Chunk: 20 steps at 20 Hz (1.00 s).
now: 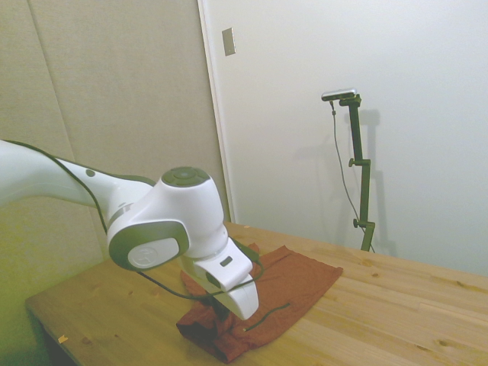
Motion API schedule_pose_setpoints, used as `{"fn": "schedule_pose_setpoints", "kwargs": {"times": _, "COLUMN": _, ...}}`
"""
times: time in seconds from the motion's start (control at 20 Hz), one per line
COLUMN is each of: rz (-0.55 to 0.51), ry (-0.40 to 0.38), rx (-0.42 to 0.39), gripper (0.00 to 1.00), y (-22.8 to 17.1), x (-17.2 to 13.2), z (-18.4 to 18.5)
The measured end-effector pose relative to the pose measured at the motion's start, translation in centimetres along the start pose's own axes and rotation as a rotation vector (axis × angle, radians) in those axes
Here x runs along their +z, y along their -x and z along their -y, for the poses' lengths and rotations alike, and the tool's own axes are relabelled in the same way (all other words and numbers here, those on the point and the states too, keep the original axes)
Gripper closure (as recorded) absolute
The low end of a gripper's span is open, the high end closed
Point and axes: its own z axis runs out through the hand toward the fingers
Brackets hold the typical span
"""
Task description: Fold the shorts
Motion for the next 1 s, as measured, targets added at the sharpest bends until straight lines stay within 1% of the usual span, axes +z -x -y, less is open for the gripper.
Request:
{"fn": "schedule_pose_setpoints", "kwargs": {"times": 0.3, "rz": 0.046, "ry": -0.019, "rx": -0.001, "gripper": 0.0, "y": -1.4, "x": 2.0, "z": -0.2}}
{"fn": "schedule_pose_setpoints", "kwargs": {"times": 0.75, "rz": 0.052, "ry": -0.021, "rx": -0.024, "gripper": 0.0, "y": -1.1, "x": 2.2, "z": 0.2}}
{"fn": "schedule_pose_setpoints", "kwargs": {"times": 0.9, "rz": 0.033, "ry": -0.029, "rx": -0.073, "gripper": 0.0, "y": 0.3, "x": 1.2, "z": 1.7}}
{"fn": "schedule_pose_setpoints", "kwargs": {"times": 1.0, "rz": 0.01, "ry": -0.017, "rx": -0.126, "gripper": 0.0, "y": 2.3, "x": 0.2, "z": 3.4}}
